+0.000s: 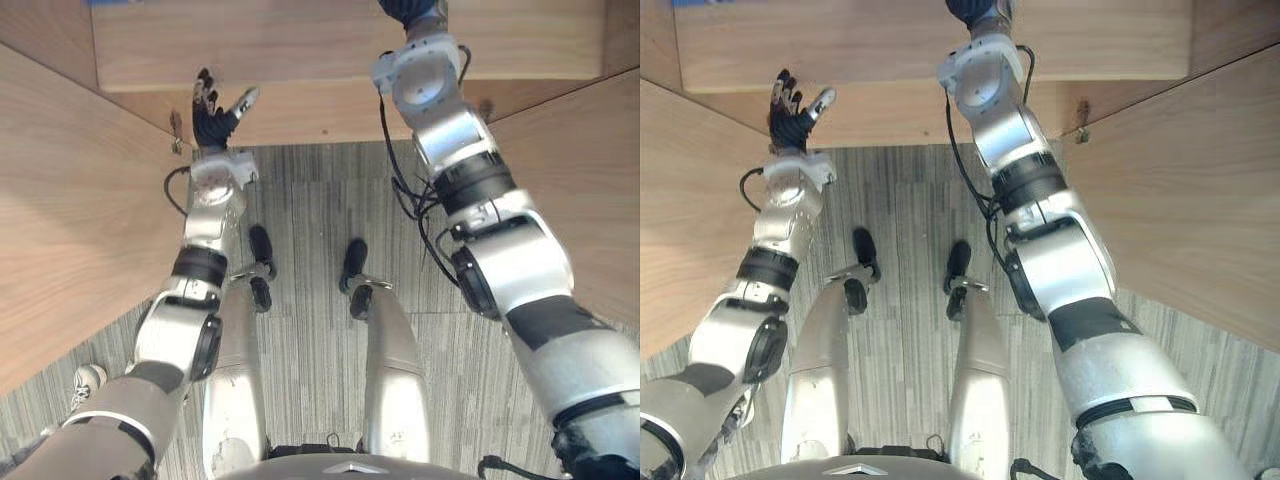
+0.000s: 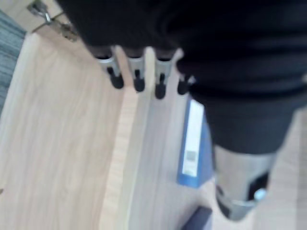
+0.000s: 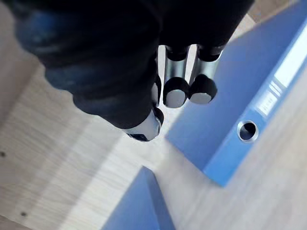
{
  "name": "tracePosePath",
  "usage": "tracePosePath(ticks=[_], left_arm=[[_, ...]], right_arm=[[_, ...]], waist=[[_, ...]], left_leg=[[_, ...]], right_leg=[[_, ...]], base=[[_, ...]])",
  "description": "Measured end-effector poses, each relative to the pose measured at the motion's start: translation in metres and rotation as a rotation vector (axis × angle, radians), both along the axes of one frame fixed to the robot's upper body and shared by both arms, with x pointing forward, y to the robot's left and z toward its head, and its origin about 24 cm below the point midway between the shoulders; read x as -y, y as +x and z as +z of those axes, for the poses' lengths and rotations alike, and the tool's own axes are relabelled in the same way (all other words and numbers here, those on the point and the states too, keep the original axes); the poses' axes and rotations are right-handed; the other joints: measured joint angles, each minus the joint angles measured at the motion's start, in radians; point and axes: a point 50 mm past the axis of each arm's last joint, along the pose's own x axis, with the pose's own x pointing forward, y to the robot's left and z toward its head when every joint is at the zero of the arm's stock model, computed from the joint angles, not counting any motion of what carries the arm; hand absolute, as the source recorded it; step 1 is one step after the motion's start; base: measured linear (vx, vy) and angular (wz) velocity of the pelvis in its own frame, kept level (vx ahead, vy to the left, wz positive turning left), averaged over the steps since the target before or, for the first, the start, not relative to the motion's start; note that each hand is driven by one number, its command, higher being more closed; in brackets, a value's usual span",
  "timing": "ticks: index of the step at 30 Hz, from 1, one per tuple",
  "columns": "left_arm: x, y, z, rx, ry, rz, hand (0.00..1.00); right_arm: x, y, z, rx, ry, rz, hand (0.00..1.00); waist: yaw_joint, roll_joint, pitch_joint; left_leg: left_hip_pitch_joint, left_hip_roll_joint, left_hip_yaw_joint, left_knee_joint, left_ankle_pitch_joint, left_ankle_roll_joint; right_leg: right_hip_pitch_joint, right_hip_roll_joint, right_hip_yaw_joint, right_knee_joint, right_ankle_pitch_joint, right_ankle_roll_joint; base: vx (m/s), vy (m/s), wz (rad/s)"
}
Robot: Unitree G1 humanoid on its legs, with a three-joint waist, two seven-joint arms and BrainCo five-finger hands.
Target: Walk over to the cabinet, pick up the folder, carry it to the office cabinet, place the folder inside the office cabinet, then close the office cabinet door
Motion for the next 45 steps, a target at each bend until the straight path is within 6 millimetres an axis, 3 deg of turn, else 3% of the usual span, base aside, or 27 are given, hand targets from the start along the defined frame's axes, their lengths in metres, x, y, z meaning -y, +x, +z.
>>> tracePosePath(ticks=[5, 6, 8, 12, 15, 18, 19, 20, 26, 27, 31, 32, 34, 38, 41, 45], left_arm=[[-0.01, -0.032, -0.048, -0.053, 0.057, 0.009, 0.0], [-0.013, -0.044, -0.063, -0.079, 0.066, 0.006, 0.0], [-0.016, -0.056, -0.08, -0.112, 0.099, 0.004, 0.0], [-0.013, -0.084, -0.124, -0.24, 0.105, -0.016, 0.0], [-0.011, -0.102, -0.149, -0.323, 0.12, -0.032, 0.0], [-0.012, -0.118, -0.17, -0.401, 0.163, -0.051, 0.0], [-0.013, -0.125, -0.178, -0.435, 0.181, -0.05, 0.0], [-0.013, -0.126, -0.18, -0.444, 0.186, -0.055, 0.0], [-0.021, -0.147, -0.214, -0.597, 0.235, -0.05, 0.0], [-0.022, -0.15, -0.218, -0.615, 0.234, -0.048, 0.0], [-0.03, -0.168, -0.243, -0.742, 0.25, -0.04, 0.0], [-0.03, -0.169, -0.245, -0.753, 0.253, -0.041, 0.0], [-0.034, -0.191, -0.262, -0.841, 0.258, -0.039, 0.0], [-0.048, -0.24, -0.291, -1.012, 0.259, -0.037, 0.0], [-0.053, -0.264, -0.307, -1.12, 0.264, -0.044, 0.0], [-0.052, -0.272, -0.314, -1.167, 0.272, -0.054, 0.0]], right_arm=[[0.018, -0.036, -0.054, 0.049, -0.013, 0.024, 1.0], [0.026, -0.047, -0.079, 0.023, -0.014, 0.019, 1.0], [0.033, -0.057, -0.107, -0.03, -0.022, 0.016, 1.0], [0.038, -0.087, -0.178, -0.235, 0.036, 0.052, 1.0], [0.037, -0.102, -0.215, -0.363, 0.061, 0.057, 1.0], [0.037, -0.12, -0.258, -0.527, 0.102, 0.057, 1.0], [0.04, -0.125, -0.282, -0.623, 0.122, 0.032, 1.0], [0.041, -0.127, -0.291, -0.661, 0.123, 0.017, 1.0], [0.071, -0.156, -0.379, -1.047, 0.165, -0.146, 1.0], [0.073, -0.16, -0.386, -1.079, 0.167, -0.156, 0.0], [0.085, -0.189, -0.426, -1.273, 0.219, -0.245, 0.0], [0.086, -0.19, -0.428, -1.283, 0.222, -0.249, 0.0], [0.089, -0.201, -0.44, -1.348, 0.243, -0.275, 0.0], [0.102, -0.221, -0.452, -1.407, 0.333, -0.349, 0.0], [0.103, -0.236, -0.461, -1.459, 0.401, -0.376, 0.0], [0.095, -0.247, -0.471, -1.506, 0.487, -0.388, 0.0]], waist=[[0.003, 0.0, 0.0], [0.004, 0.0, -0.002], [0.004, 0.001, -0.01], [0.002, 0.001, -0.084], [0.0, 0.002, -0.141], [-0.011, 0.0, -0.19], [-0.017, 0.0, -0.206], [-0.019, 0.0, -0.209], [-0.041, -0.001, -0.253], [-0.043, -0.002, -0.254], [-0.049, -0.008, -0.286], [-0.049, -0.009, -0.287], [-0.043, -0.016, -0.296], [-0.031, -0.031, -0.325], [-0.028, -0.038, -0.334], [-0.03, -0.045, -0.345]], left_leg=[[0.128, 0.013, 0.0, 0.014, -0.044, -0.013], [0.176, 0.013, 0.001, 0.014, -0.059, -0.017], [0.225, 0.013, 0.001, 0.012, -0.077, -0.021], [0.336, 0.008, 0.012, -0.024, -0.105, -0.027], [0.414, -0.002, 0.03, -0.075, -0.107, -0.028], [0.51, -0.032, 0.037, -0.17, -0.086, -0.044], [0.555, -0.045, 0.038, -0.224, -0.069, -0.049], [0.574, -0.051, 0.039, -0.245, -0.061, -0.05], [0.724, -0.088, 0.039, -0.428, 0.016, -0.051], [0.74, -0.091, 0.039, -0.441, 0.021, -0.049], [0.823, -0.114, 0.041, -0.519, 0.046, -0.049], [0.829, -0.116, 0.042, -0.524, 0.048, -0.049], [0.871, -0.132, 0.035, -0.559, 0.058, -0.046], [0.922, -0.167, -0.013, -0.635, 0.075, -0.057], [0.97, -0.183, -0.029, -0.692, 0.09, -0.052], [1.007, -0.193, -0.028, -0.75, 0.101, -0.053]], right_leg=[[0.137, 0.012, -0.001, -0.016, -0.029, 0.002], [0.187, 0.012, -0.004, -0.021, -0.038, 0.009], [0.24, 0.014, -0.006, -0.034, -0.048, 0.008], [0.357, 0.014, -0.01, -0.094, -0.057, 0.014], [0.426, 0.012, -0.01, -0.149, -0.052, 0.017], [0.511, 0.008, -0.008, -0.23, -0.031, 0.031], [0.55, 0.01, -0.008, -0.278, -0.015, 0.035], [0.567, 0.01, -0.007, -0.296, -0.006, 0.042], [0.729, 0.037, -0.008, -0.516, 0.092, 0.056], [0.748, 0.039, -0.007, -0.537, 0.101, 0.058], [0.838, 0.038, -0.003, -0.632, 0.14, 0.063], [0.843, 0.037, -0.002, -0.636, 0.142, 0.063], [0.872, 0.032, 0.009, -0.659, 0.15, 0.067], [0.888, 0.021, 0.019, -0.674, 0.147, 0.066], [0.911, 0.013, 0.019, -0.676, 0.144, 0.07], [0.921, 0.011, 0.033, -0.681, 0.144, 0.07]], base=[[0.06, -0.046, -0.05], [0.08, -0.038, 0.0], [0.07, -0.026, -0.01], [0.09, 0.011, -0.03], [0.12, 0.019, -0.07], [0.15, -0.01, 0.01], [0.13, -0.019, -0.04], [0.12, -0.016, -0.05], [0.1, -0.006, -0.06], [0.09, 0.025, -0.03], [0.03, 0.03, 0.0], [-0.01, 0.031, -0.07], [-0.03, 0.032, -0.14], [-0.04, 0.047, -0.12], [-0.03, 0.04, 0.03], [-0.03, 0.038, -0.09]])
